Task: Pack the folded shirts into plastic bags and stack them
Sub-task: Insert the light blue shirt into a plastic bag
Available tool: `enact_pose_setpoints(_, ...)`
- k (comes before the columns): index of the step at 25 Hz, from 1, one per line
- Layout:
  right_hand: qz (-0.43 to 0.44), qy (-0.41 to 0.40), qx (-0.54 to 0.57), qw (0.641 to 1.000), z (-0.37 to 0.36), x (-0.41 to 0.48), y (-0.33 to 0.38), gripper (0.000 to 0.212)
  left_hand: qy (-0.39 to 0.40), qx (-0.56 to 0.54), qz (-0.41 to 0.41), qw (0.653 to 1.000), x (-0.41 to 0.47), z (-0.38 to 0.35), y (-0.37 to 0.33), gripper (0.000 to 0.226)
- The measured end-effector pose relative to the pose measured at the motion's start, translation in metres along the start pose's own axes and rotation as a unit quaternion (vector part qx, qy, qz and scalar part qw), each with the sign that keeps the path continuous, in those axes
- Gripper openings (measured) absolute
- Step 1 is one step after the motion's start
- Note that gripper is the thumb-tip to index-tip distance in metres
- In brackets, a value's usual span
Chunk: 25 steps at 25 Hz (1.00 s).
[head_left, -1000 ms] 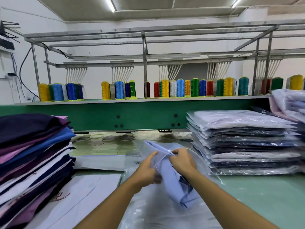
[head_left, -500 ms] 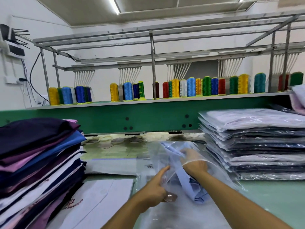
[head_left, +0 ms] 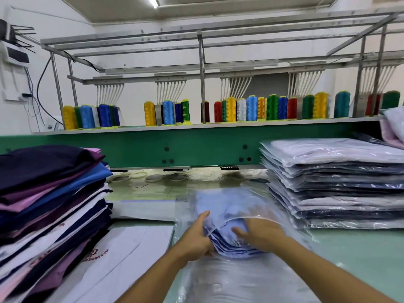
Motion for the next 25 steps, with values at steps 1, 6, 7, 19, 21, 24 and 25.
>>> enact_pose_setpoints(1, 0.037, 0.014, 0.016, 0.999, -0.003, -0.006, 0.006, 0.066, -0.005, -0.001, 0.007, 1.000, 0.000, 0.000, 0.001, 0.103)
enact_pose_setpoints(6, 0.078, 0.100, -0.061, 0.990, -0.023, -0.011, 0.019, 0.072, -0.008, 0.094, 0.027, 0.995, -0.002, 0.001, 0.001, 0.079)
enact_pose_setpoints(7, 0.063, 0.092, -0.065, 0.992, -0.023, -0.009, 0.016, 0.064, -0.010, 0.102, 0.032, 0.994, -0.003, 0.000, 0.002, 0.078)
enact_pose_setpoints(19, 0.095, 0.073, -0.053, 0.991, -0.008, -0.032, -0.003, 0.017, -0.103, 0.571, -0.027, 0.814, 0.000, -0.012, -0.005, 0.045)
enact_pose_setpoints(21, 0.113, 0.031, -0.065, 0.991, 0.010, -0.045, -0.008, 0.011, -0.096, 0.587, -0.040, 0.803, 0.003, -0.013, -0.002, 0.036)
enact_pose_setpoints(24, 0.132, -0.157, -0.098, 0.974, 0.037, -0.065, -0.019, 0.013, -0.094, 0.608, -0.029, 0.788, 0.006, -0.012, 0.007, 0.029)
enact_pose_setpoints(25, 0.137, -0.193, -0.112, 0.965, 0.041, -0.071, -0.025, 0.018, -0.089, 0.618, -0.021, 0.781, 0.006, -0.011, 0.010, 0.026)
Point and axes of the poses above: each hand's wrist, its own x-axis towards the middle knuckle, its own z-axis out of the back of the hand, y = z × x, the point moved 3 cm from there along x, towards the middle knuckle, and after that the axes turned 6 degrees about y, right-handed, at the moved point
